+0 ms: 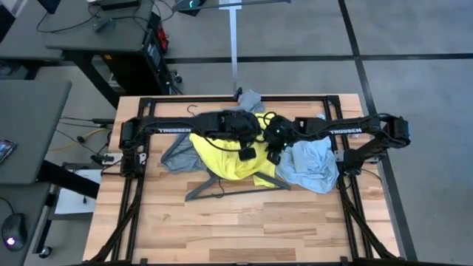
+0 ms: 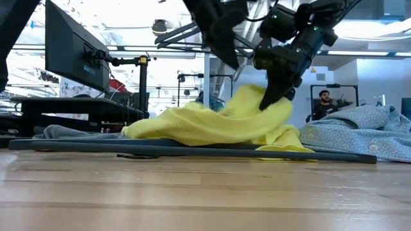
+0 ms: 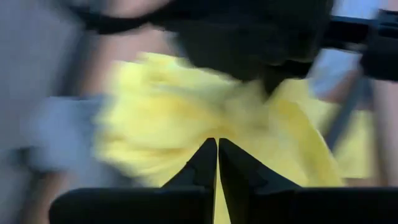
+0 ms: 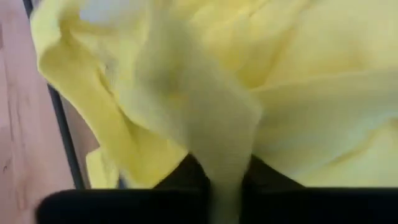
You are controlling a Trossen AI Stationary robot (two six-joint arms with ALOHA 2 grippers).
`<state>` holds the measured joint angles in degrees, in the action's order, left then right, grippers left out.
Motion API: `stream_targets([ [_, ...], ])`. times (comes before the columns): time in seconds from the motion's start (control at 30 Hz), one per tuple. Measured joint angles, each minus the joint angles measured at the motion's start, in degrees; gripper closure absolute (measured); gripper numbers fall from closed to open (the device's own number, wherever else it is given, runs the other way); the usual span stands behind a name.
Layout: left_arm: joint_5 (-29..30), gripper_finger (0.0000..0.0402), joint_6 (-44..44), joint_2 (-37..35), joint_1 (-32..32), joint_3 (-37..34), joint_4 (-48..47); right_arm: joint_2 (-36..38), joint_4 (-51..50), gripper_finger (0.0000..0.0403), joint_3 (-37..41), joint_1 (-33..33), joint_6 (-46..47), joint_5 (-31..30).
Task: Hang clothes
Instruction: Hang the yellow shirt on the bottom black hanger
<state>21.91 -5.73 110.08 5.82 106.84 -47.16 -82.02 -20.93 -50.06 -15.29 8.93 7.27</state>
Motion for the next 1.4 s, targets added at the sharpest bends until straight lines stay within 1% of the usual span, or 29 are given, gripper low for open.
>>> stream_targets([
  [0.07,8.2,0.0401,-1.7,0.0,0.0,3.6,-4.1,0.5,-0.1,0.0394,0.0,-0.8,0.3,0.0],
  [0.1,10.6,0.0401,-2.0,0.0,0.1,4.7,-4.9,0.8,-0.1,0.0398,0.0,-1.1,0.3,0.0],
  [0.13,11.0,0.0401,-1.8,0.0,0.3,5.6,-5.4,0.9,-0.1,0.04,0.0,-1.4,0.2,0.0],
  [0.17,9.3,0.0401,-0.7,0.0,0.5,6.3,-5.9,0.9,0.2,0.0401,0.0,-1.5,0.3,0.0],
  [0.2,5.5,0.0401,1.3,0.0,0.7,6.7,-6.4,0.9,0.3,0.0401,0.0,-1.7,0.2,0.0],
  [0.23,0.2,0.0401,4.3,0.0,1.0,6.8,-7.0,0.9,0.1,0.0401,0.0,-1.9,0.2,0.1],
  [0.27,-6.5,0.0401,7.2,0.0,1.3,6.5,-7.8,0.9,-0.1,0.0401,0.0,-2.0,0.1,0.1],
  [0.33,-18.4,0.0401,12.1,0.0,1.8,4.5,-9.0,0.9,-0.2,0.0402,0.0,-2.0,-0.1,0.1],
  [0.37,-22.2,0.0401,14.2,0.3,1.8,3.0,-9.2,0.9,-0.2,0.0402,0.0,-1.8,-0.2,0.1],
  [0.4,-24.5,0.0401,15.9,0.5,1.8,1.3,-9.0,0.9,-0.2,0.0402,0.0,-1.6,-0.4,0.1],
  [0.43,-25.5,0.04,17.2,0.6,1.8,-0.7,-8.9,0.9,-0.3,0.0402,0.0,-1.5,-0.7,0.1],
  [0.53,-26.5,0.0381,20.1,0.6,2.3,-6.8,-7.2,0.9,-0.2,0.0402,0.0,-1.2,-2.0,0.2],
  [0.57,-27.7,0.0371,21.0,0.6,2.7,-8.8,-6.0,0.9,-0.2,0.0402,0.0,-1.2,-2.4,0.2],
  [0.7,-38.6,0.0327,25.2,0.6,4.2,-15.3,-2.0,0.9,-0.1,0.0402,0.0,-1.2,-3.4,0.2],
  [0.77,-41.3,0.0306,27.8,0.6,4.4,-17.4,0.4,0.9,-0.1,0.0402,0.0,-1.2,-3.6,0.2],
  [0.87,-41.1,0.0279,29.9,0.7,4.4,-18.6,2.0,0.9,0.1,0.0403,0.0,-1.2,-3.8,0.2],
  [0.97,-38.1,0.0263,31.3,0.6,4.4,-18.7,3.8,0.9,0.1,0.0403,0.0,-1.2,-4.3,0.2],
  [1.13,-34.1,0.0261,27.6,0.6,3.5,-19.1,0.4,0.9,0.1,0.0403,0.0,-1.2,-5.0,0.2],
  [1.27,-34.1,0.0261,26.9,0.6,1.8,-20.9,0.9,0.9,0.1,0.0403,0.0,-1.2,-5.5,0.4],
  [1.4,-34.3,0.0261,24.5,0.6,0.0,-22.2,2.4,0.9,0.1,0.0403,0.0,-1.2,-6.0,0.4],
])
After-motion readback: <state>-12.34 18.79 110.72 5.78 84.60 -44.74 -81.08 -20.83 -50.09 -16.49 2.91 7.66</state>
